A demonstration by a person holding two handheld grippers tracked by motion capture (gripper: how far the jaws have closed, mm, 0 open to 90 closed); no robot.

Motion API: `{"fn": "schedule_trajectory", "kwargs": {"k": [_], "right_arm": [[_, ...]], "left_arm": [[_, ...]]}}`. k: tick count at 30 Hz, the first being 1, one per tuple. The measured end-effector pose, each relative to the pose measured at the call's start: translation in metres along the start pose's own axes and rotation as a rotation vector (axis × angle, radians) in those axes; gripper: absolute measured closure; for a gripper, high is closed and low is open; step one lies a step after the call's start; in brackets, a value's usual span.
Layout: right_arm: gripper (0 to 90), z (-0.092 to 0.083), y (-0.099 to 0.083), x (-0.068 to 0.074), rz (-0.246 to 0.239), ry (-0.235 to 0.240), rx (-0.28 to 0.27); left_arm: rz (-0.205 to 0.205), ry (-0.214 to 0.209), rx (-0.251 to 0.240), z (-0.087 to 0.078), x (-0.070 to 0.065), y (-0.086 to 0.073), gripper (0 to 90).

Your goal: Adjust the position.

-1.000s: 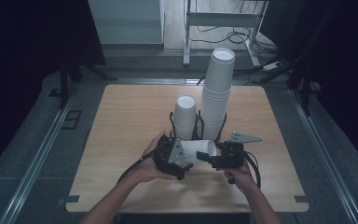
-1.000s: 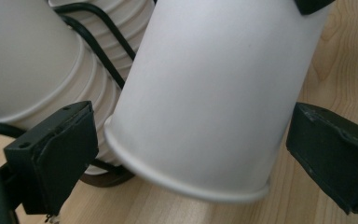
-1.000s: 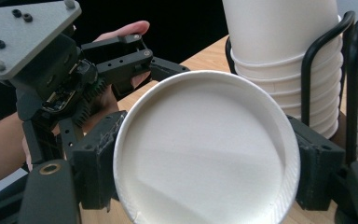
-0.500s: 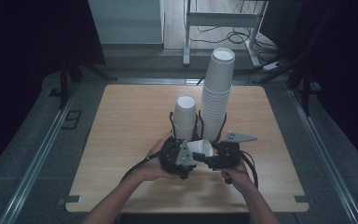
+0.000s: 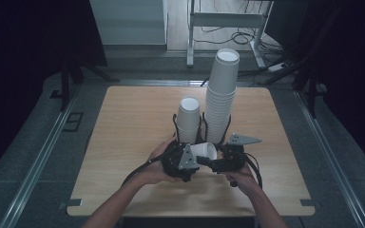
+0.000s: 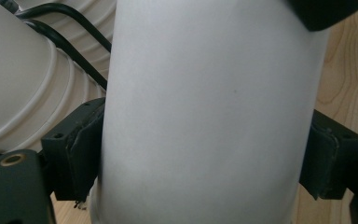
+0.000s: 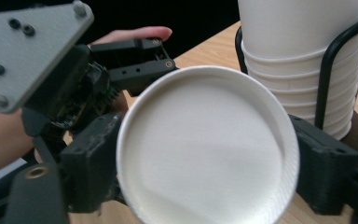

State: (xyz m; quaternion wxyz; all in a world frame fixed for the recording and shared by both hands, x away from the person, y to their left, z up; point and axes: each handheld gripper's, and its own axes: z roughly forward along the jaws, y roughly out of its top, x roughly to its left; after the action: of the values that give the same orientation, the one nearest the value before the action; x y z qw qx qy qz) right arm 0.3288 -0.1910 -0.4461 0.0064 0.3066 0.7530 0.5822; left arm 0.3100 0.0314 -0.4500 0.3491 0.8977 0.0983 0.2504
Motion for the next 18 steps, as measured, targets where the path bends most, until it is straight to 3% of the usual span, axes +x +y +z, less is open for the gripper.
{"fn": "schedule_trajectory", "kwargs": {"k": [5,10,13,18], "right_arm": [[13.4,-0.006,0.014,0.007,-0.088,-0.042,0.053],[13.3,-0.019,0.043,0.017,-0.189,-0.075,0.143],[13.3,-0.024,0.063,0.025,-0.259,-0.091,0.232],[13.3,-0.016,0.083,0.035,-0.349,-0.113,0.444]], "left_arm": [[0.041,0.007,0.031,-0.005,0.002,0.002,14.1],[0.068,0.013,0.061,-0.007,0.002,0.001,14.2],[0.087,0.02,0.077,-0.006,0.0,0.002,14.2],[0.13,0.028,0.093,-0.006,-0.005,0.005,14.3]]}}
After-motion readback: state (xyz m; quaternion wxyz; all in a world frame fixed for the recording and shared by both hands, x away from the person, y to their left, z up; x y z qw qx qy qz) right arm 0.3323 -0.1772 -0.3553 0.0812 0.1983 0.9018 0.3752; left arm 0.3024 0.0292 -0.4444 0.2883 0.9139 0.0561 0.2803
